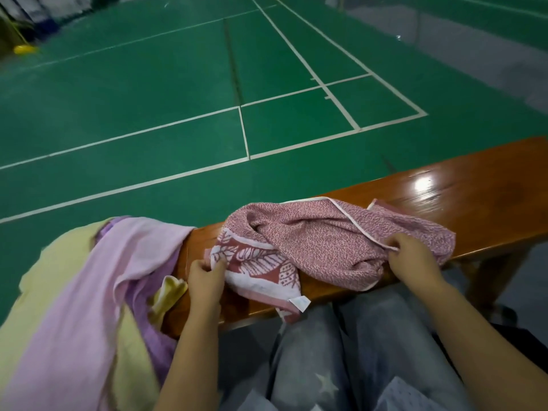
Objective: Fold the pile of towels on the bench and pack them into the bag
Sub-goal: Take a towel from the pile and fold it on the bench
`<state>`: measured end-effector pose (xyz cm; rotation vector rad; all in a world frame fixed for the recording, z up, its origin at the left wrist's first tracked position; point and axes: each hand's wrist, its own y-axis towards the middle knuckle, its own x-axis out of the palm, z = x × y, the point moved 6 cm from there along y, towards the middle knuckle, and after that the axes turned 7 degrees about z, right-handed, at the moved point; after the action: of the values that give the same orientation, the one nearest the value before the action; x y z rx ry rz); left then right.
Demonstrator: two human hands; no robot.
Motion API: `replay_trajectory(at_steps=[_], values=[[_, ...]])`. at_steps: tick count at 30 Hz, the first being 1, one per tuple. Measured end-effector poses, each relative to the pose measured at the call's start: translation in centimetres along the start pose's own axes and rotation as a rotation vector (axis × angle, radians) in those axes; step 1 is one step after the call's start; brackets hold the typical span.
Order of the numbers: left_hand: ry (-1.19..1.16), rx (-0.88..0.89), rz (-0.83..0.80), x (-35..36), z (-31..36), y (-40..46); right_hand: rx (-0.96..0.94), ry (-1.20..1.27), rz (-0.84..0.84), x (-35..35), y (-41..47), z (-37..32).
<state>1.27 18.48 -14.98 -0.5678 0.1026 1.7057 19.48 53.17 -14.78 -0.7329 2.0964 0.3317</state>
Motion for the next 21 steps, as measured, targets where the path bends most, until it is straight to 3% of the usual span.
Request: replay_trajectory(at_steps=[4,6,9,11,14,17,19,21], values=[[-0.084,0.191,0.092,-1.5,4.5,-1.6,0.066,0.279,0.081,-2.8,-0.1,-2.2],[-0.12,0.325,0.116,-1.9,7.0,-2.7,0.19,0.582,0.048,-2.8,0.1,-3.5],[-0.094,0.538,0.004,-0.5,9.4,-5.3,0.364,1.023,-0.122,-1.6,-0.2,-6.5],[0.01,0.707,-0.142,1.8,10.0,-7.7,0.433,1.164,-0.225,-0.3,-0.8,-8.3],[0.328,0.914,-0.338,6.0,8.1,-10.2,0.339,0.864,-0.209,2.0,-1.7,-9.0],[0.623,0.907,-0.501,8.5,3.9,-10.2,0.199,0.501,-0.317,5.1,-2.7,-8.0],[0.671,0.86,-0.578,8.7,2.3,-10.1,0.061,0.247,-0.407,6.4,-3.6,-7.3],[0.703,0.879,-0.589,8.7,2.4,-10.2,-0.073,0.069,-0.361,6.5,-4.0,-7.1]])
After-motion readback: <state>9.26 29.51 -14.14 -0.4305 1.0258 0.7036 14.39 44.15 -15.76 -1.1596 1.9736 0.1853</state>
